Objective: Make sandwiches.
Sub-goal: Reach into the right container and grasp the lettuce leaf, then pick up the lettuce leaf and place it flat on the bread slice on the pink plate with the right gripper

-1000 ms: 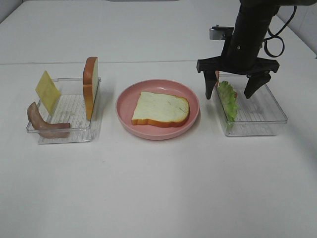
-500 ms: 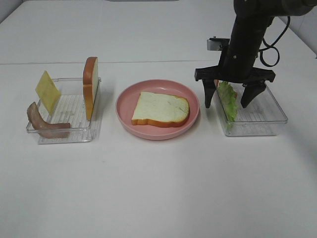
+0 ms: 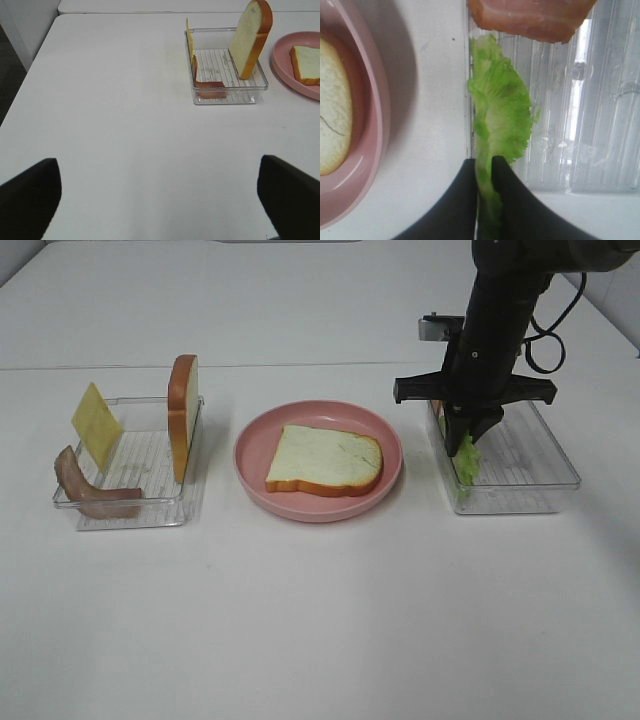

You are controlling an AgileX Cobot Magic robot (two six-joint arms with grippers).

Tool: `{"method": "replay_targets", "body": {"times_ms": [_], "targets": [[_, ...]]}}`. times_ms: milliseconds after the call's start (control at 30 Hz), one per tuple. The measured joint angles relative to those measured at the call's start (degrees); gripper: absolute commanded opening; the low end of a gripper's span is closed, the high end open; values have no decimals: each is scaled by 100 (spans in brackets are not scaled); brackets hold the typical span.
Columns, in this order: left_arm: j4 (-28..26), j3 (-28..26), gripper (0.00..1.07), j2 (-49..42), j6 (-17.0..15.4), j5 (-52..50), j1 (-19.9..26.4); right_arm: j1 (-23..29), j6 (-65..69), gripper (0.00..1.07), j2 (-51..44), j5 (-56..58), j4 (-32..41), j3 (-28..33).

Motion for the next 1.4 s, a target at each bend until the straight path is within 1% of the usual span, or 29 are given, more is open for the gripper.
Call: {"method": "replay_targets", "body": {"times_ms": [200,333,367,667,800,900,1000,1033,1067,1100,1133,1167,1200,1233,1267,1300,1333,1367,1400], "targets": [[0,0,102,0,0,0,0,0,0,9,0,0,0,0],[0,0,102,0,0,0,0,0,0,7,0,0,0,0],[0,0,102,0,0,0,0,0,0,0,0,0,0,0],[0,0,102,0,0,0,0,0,23,0,-23,34,0,0],[0,0,102,0,6,0,0,0,46,0,-355,246,0,0],[0,0,102,0,6,0,0,0,57,0,-837,401,52,0],[0,0,102,0,6,0,0,0,57,0,-974,424,80,0],[0,0,102,0,6,0,0,0,29,0,-1209,424,206,0],[0,0,102,0,6,0,0,0,-46,0,-1427,407,493,0],[0,0,102,0,6,0,0,0,-46,0,-1427,407,493,0],[0,0,102,0,6,0,0,0,-138,0,-1507,367,699,0],[0,0,102,0,6,0,0,0,-350,0,-1610,229,1175,0],[0,0,102,0,6,0,0,0,-350,0,-1610,229,1175,0],[0,0,102,0,6,0,0,0,-665,0,-1633,103,1816,0],[0,0,102,0,6,0,0,0,-665,0,-1633,103,1816,0],[0,0,102,0,6,0,0,0,-842,0,-1633,46,2097,0],[0,0,102,0,6,0,0,17,-1169,0,-1576,-103,2670,0],[0,0,102,0,6,0,0,17,-1169,0,-1576,-103,2670,0],[0,0,102,0,6,0,0,69,-1473,0,-1484,-264,3231,0]]}}
